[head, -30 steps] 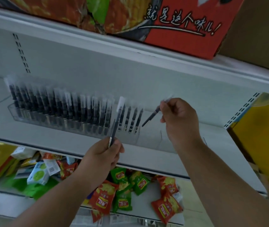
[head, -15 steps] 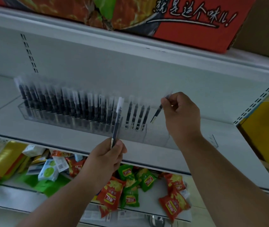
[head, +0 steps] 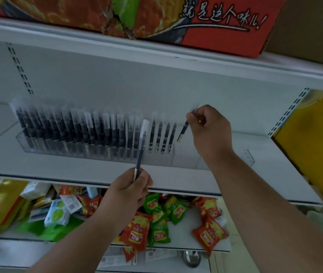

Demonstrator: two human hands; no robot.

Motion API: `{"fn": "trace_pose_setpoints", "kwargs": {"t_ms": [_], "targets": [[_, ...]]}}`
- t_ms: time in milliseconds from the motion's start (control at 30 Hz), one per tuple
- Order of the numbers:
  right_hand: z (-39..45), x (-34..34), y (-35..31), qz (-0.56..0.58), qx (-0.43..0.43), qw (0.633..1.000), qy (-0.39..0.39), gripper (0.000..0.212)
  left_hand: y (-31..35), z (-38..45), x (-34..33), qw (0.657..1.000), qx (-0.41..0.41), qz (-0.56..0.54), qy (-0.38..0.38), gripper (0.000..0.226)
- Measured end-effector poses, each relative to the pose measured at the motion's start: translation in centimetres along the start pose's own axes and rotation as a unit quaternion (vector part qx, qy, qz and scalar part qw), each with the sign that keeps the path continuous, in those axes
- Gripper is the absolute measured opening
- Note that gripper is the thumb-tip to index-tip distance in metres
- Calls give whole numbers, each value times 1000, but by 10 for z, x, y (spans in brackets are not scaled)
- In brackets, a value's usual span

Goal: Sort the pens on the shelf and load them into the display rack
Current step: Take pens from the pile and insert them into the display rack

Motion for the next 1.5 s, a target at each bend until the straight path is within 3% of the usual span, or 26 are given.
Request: {"fn": "trace_pose_setpoints", "kwargs": {"t_ms": [267,467,600,767,833,900,1000,1100,1267,1500], "targets": [[-11,-40,8,-75,15,993,-91,19,-8,-1,-3,1000,11,-12,-6,32],[-18,-37,17,-88,-18,991,-99,31,-2,5,-5,1000,-10,10,2,31],[-35,-32,0,23,-27,990,-139,24,0,13,-10,1000,-10,14,-1,30],[-50,-45,-20,232,-74,935,-257,19,-9,18,-43,997,16,31,-70,28],[-52,-42,-14,291,-100,917,-254,19,-14,20,-50,995,25,46,-89,27],[-45,-31,-3,307,-116,922,-206,20,-6,25,-48,987,-12,133,-84,27],[-20,-1,21,269,-124,952,-79,17,19,30,-43,929,-126,346,-41,18],[1,20,27,175,-71,982,-10,18,38,32,-46,867,-217,448,-9,18],[3,5,11,43,26,998,-43,13,42,36,-66,771,-342,537,-18,41],[-5,-32,18,-22,53,990,-126,13,22,48,-62,725,-298,621,-7,57]]}}
Point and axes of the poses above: each hand's wrist, its own z-axis towards the middle knuckle, its own x-axis out of the back of the hand, y = z × x, the point moved 10 cm from there along z, towards the middle knuckle, and after that the axes turned 10 degrees about -z, right-handed, at the moved point
